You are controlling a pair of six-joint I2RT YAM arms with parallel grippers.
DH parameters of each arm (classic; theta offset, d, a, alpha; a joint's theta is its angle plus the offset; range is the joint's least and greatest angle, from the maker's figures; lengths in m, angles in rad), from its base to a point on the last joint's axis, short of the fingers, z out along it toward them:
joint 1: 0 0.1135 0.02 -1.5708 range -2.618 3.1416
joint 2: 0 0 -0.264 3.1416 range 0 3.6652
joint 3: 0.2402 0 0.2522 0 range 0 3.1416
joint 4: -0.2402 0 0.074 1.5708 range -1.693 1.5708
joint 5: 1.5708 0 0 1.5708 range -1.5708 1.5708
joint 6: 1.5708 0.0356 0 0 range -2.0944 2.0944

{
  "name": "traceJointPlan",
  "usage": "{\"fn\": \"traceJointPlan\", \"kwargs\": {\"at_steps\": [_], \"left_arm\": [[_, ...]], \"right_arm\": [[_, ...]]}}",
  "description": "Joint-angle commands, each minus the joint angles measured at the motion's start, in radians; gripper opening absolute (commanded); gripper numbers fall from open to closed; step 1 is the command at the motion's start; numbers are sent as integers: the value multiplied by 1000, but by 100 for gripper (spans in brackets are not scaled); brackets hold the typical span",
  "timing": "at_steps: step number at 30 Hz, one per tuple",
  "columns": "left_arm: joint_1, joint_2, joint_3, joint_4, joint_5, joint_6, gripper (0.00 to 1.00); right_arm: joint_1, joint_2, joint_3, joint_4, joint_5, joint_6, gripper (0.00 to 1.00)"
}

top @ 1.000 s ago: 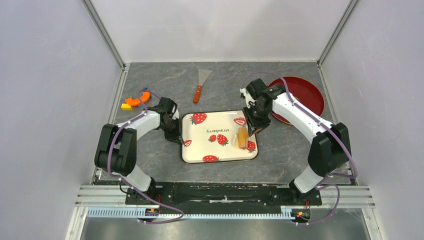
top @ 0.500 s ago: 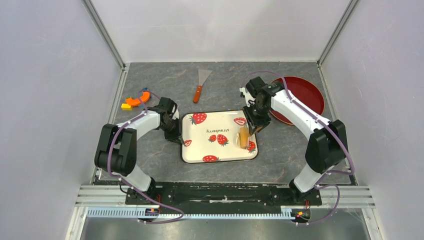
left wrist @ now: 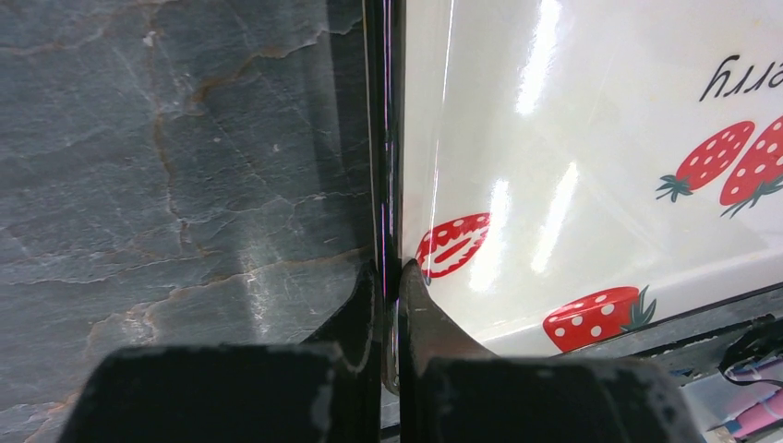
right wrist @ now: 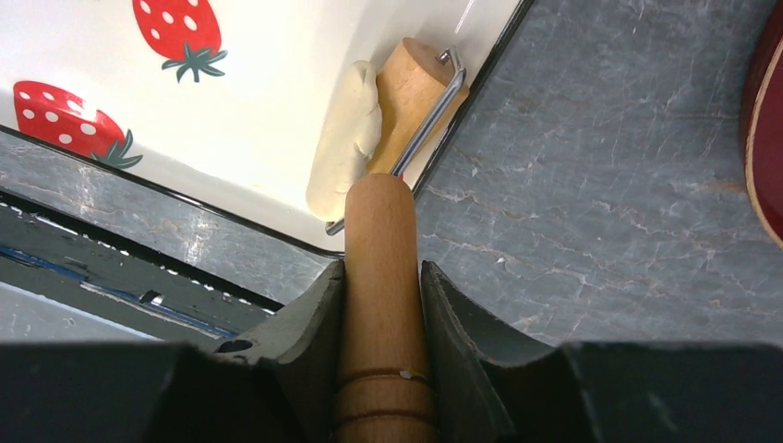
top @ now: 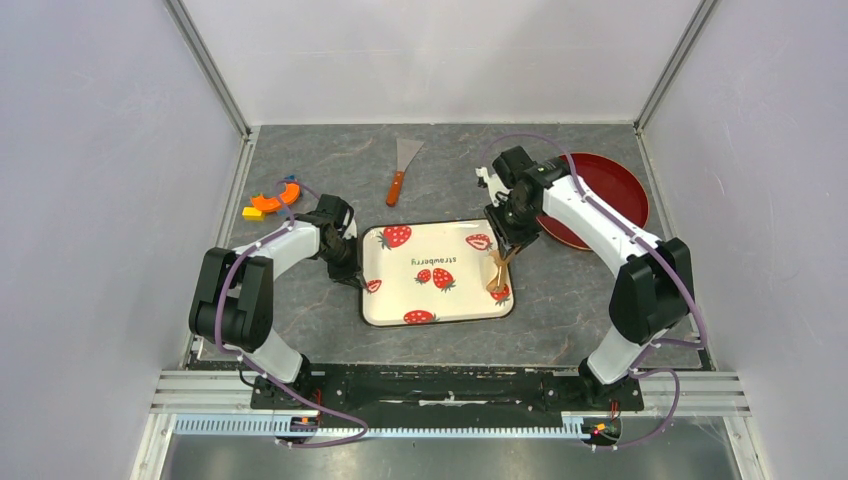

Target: Roll out the dumpling wrappers from the dough

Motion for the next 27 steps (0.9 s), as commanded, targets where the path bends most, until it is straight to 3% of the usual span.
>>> {"fn": "traceJointPlan", "kwargs": {"at_steps": [1, 15, 27], "left_arm": [[15, 12, 11, -38, -127, 61, 2], [13, -12, 32, -58, -119, 80, 2], [12, -14, 46, -72, -122, 92, 2]], "right_arm": [[11, 3, 69, 76, -21, -50, 0], [167, 99, 221, 77, -48, -43, 0], [167, 66, 325, 162, -291, -23, 0]]}}
